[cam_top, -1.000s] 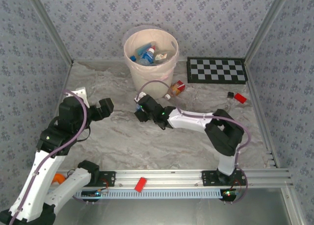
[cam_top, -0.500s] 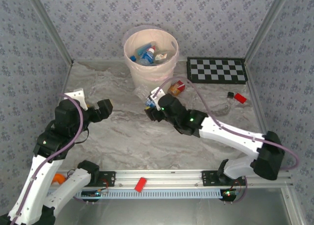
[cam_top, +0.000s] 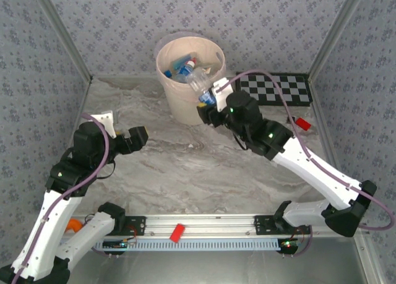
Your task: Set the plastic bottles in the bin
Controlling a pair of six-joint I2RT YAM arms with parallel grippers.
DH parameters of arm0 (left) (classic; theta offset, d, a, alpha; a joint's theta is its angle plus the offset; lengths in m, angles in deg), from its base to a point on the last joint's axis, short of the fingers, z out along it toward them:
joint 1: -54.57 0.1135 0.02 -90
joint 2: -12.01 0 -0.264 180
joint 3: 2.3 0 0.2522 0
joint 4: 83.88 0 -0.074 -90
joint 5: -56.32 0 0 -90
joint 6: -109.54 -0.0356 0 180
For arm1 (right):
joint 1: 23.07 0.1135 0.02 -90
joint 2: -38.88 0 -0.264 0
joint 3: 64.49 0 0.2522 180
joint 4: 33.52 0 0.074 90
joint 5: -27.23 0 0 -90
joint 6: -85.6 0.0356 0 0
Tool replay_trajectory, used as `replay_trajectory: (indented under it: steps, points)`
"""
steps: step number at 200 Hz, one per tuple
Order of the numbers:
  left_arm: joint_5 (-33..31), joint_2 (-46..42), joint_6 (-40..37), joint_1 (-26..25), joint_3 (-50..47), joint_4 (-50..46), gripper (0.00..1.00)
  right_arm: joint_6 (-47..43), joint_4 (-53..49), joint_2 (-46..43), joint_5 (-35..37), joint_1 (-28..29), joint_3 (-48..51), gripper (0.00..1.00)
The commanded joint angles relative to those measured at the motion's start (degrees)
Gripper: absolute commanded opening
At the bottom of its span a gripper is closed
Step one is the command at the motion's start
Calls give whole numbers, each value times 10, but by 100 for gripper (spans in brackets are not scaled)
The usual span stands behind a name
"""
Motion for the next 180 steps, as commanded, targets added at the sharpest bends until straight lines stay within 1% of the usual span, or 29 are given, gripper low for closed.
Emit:
replay_trajectory:
  steps: [1,44,87,180]
  points:
    - [13,1,-8,4,24,6,100,-16,-25,39,-26,-31,-61,69]
    - [13,-1,-20,3,38,-10,100,-18,-51,129,-50,-70,-177,69]
    - [12,0,-26,3,42,-15,100,-46,-115,238,-72,-100,-321,71]
    - [7,-2,-33,3,55,-32,100,-103,-257,469,-76,-117,-621,71]
